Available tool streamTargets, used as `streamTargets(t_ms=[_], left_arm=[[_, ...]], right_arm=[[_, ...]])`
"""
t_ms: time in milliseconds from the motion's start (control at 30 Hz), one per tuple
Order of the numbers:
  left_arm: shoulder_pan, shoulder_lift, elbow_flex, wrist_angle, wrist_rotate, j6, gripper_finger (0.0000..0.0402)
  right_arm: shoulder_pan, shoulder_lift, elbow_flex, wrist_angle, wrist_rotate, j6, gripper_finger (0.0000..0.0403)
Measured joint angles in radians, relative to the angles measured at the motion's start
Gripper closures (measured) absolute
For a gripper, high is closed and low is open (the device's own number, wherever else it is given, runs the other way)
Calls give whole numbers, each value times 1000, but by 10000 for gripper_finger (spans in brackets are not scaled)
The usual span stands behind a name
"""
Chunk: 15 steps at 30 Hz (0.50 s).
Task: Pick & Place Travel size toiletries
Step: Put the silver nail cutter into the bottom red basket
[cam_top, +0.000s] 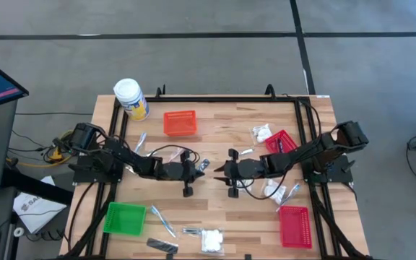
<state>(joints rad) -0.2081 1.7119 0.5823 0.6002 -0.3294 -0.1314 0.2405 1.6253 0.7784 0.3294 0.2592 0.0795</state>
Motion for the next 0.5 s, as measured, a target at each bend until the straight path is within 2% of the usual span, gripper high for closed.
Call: streamTargets(t_ms=[167, 500], left_arm=[[0, 0, 0, -13, -5, -4, 399], [5, 0, -1, -68, -122, -27, 399]], right_arm=[[-1, 0, 0, 0, 0, -1, 285], [-15, 0, 0, -16, 0, 11, 285]])
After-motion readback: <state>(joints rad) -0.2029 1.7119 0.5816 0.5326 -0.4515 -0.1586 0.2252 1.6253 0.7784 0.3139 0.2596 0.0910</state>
